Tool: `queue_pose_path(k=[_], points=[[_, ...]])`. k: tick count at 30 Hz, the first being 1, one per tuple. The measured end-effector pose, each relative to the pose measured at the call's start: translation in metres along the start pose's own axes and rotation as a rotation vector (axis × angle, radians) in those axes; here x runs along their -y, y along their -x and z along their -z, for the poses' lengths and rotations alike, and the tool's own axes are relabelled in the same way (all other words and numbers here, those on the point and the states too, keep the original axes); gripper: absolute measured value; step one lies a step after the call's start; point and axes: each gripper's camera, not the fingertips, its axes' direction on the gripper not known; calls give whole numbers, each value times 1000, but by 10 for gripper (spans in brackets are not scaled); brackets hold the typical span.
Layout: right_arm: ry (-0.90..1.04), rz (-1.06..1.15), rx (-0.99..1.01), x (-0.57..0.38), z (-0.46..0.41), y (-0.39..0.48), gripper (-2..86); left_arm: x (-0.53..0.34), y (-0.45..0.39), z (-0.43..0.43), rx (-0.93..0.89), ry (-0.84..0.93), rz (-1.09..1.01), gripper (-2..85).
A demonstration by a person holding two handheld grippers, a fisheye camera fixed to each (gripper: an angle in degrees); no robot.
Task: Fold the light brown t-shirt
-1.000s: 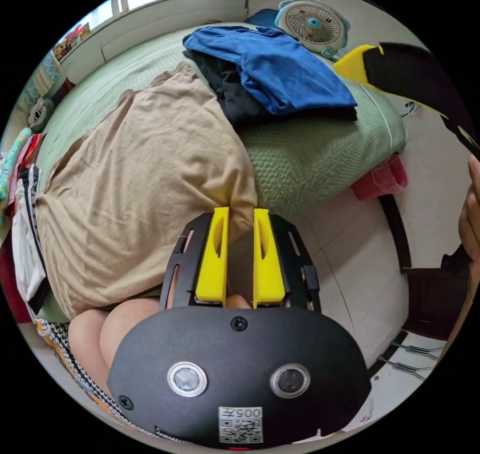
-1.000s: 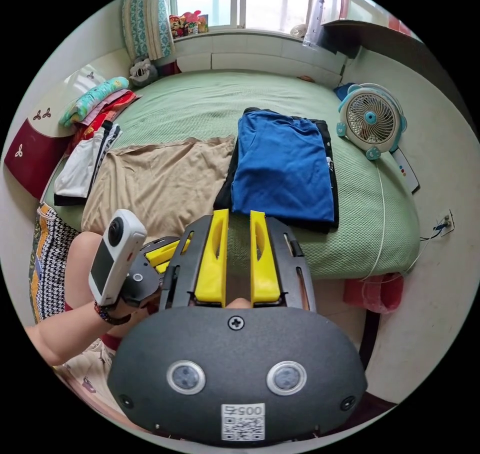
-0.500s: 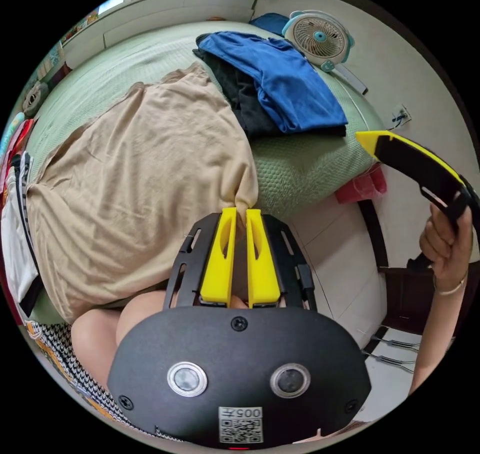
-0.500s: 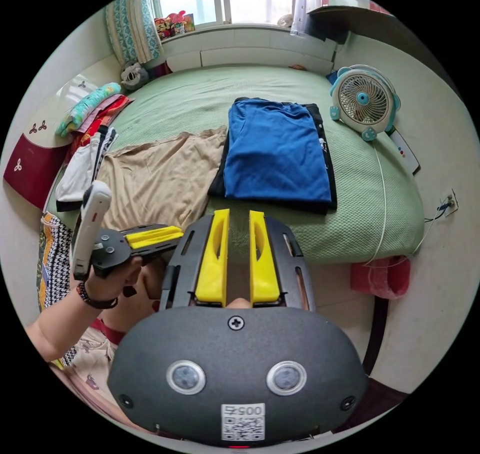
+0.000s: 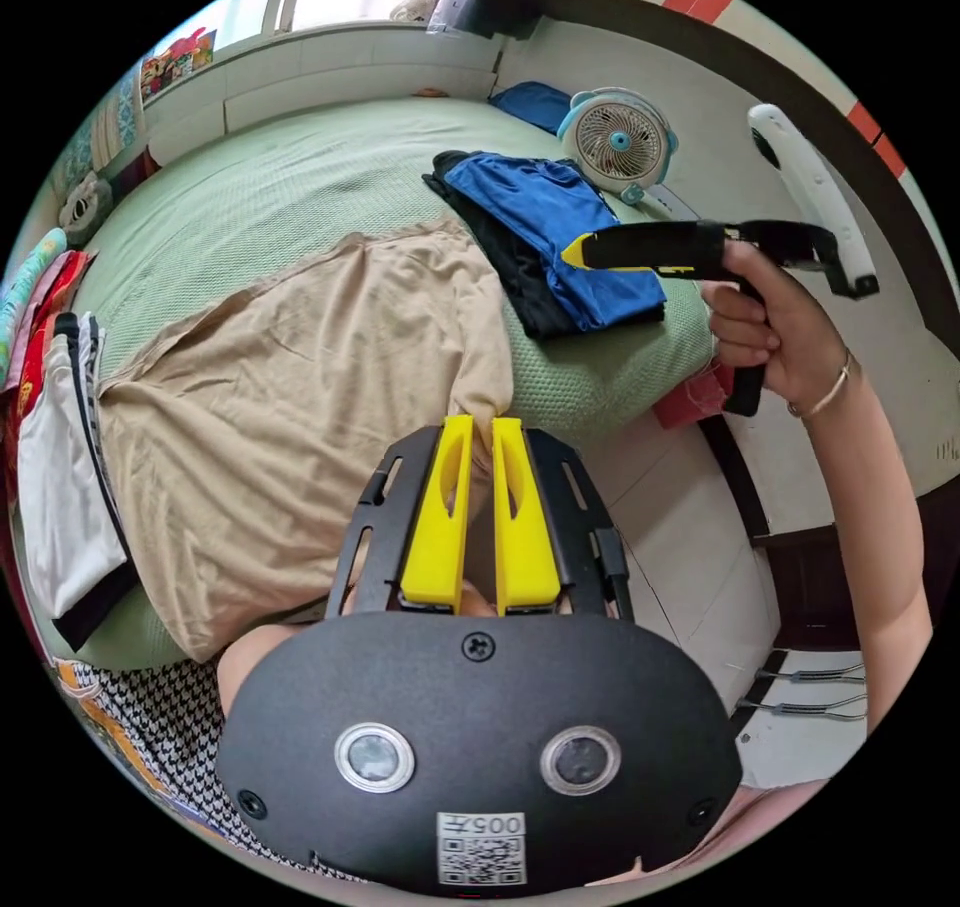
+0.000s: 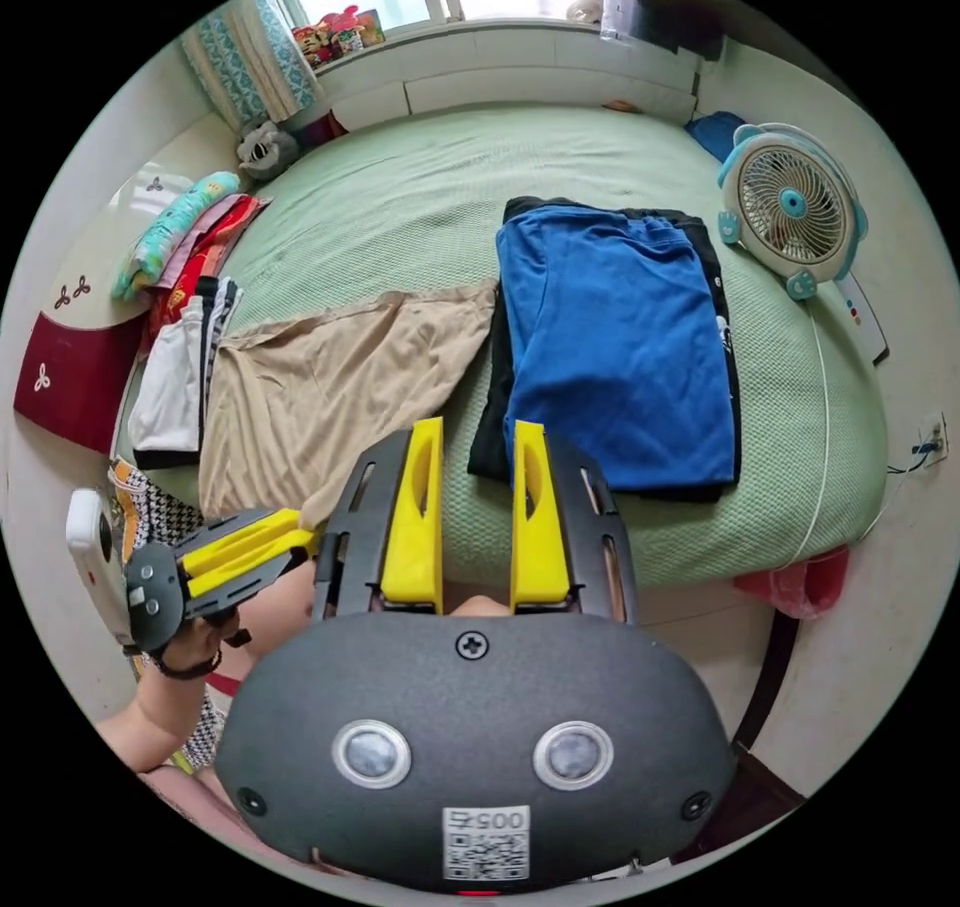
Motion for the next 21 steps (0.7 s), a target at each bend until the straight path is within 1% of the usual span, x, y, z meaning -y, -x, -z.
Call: queue_pose_path(k=[3, 8, 13, 17, 21], points=[[21, -29, 34, 23, -13, -9, 106, -9, 11, 12, -15, -7, 6, 48], [113, -107, 189, 57, -55, -23, 116, -22, 25, 33, -56, -22, 11, 48], [181, -180, 247, 81, -96, -32, 121, -36, 46, 56, -73, -31, 24, 49], [182, -256, 341, 96, -121, -41, 107, -44, 59, 71, -101, -33, 26, 49], [176, -301, 368, 108, -136, -42, 97, -54, 70, 85, -122, -34, 23, 49]])
